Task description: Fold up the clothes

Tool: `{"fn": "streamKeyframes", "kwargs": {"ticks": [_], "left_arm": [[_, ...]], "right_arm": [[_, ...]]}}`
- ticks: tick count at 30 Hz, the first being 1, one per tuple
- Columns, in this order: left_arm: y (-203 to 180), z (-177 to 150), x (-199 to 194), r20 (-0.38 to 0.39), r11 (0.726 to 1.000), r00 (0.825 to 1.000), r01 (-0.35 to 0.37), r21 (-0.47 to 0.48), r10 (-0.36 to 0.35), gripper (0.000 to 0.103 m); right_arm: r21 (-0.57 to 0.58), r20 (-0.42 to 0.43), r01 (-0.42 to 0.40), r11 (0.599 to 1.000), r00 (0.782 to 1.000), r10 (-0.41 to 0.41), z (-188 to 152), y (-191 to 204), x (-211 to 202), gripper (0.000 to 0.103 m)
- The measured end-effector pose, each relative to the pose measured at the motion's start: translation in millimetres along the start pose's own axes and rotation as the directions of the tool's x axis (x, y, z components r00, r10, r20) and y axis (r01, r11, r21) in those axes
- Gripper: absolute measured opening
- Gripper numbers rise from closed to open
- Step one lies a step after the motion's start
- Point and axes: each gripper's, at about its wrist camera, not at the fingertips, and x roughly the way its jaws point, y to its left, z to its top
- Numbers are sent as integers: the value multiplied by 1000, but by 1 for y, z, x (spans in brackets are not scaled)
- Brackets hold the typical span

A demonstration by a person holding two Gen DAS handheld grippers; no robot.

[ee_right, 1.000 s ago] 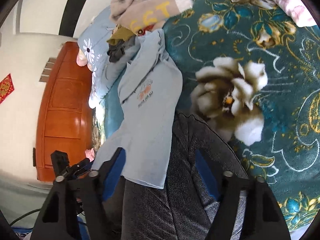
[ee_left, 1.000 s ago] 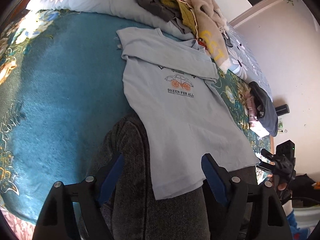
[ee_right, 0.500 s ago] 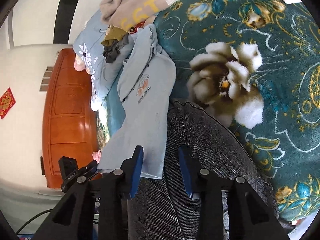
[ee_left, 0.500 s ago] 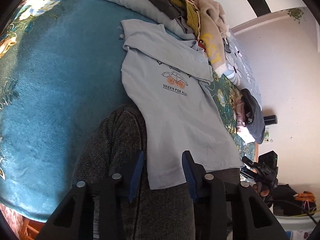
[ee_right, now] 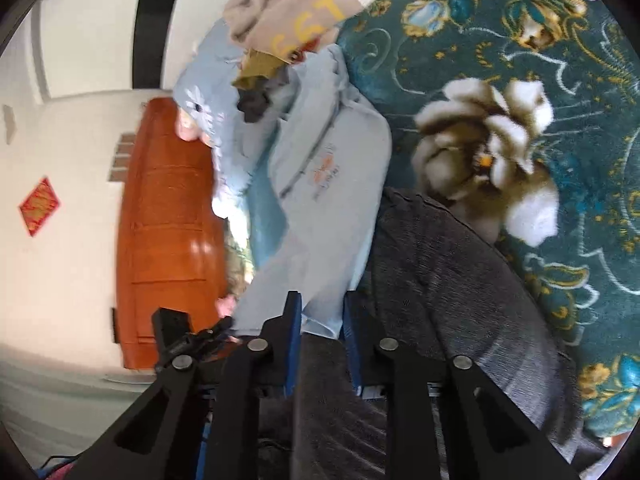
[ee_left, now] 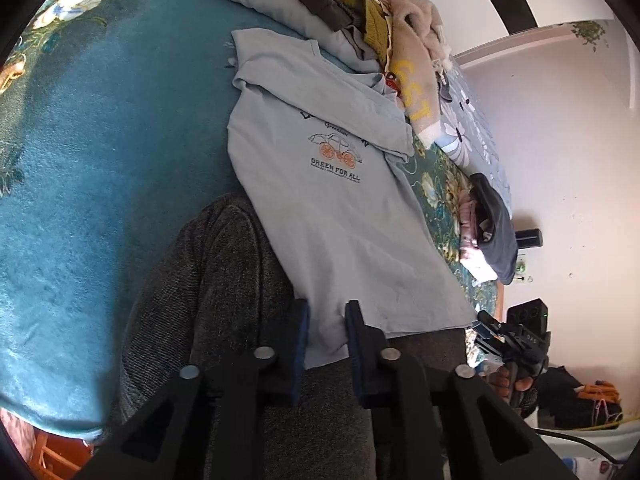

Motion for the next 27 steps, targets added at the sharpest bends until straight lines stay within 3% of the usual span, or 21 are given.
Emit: {"fn": "streamKeyframes", "kwargs": {"ticks": [4, 14, 19, 27], "left_arm": [[-1, -3, -1, 9, 1000, 1000, 1, 15, -1, 5], [1, 21, -19, 73, 999, 996, 42, 1, -42, 4], [3, 47, -24, 102, 998, 993, 63, -25, -60, 4], [13, 115, -16, 114, 994, 991, 77, -74, -69, 4]], "right_arm": [[26, 17, -13, 1000, 1000, 13, -1, -7, -1, 7], [69, 105, -171, 983, 981, 163, 29, -1, -7, 5], [57, 125, -198, 979, 974, 190, 60, 15, -1, 5], [25, 147, -205, 978, 969, 200, 133, 47, 20, 5]]}}
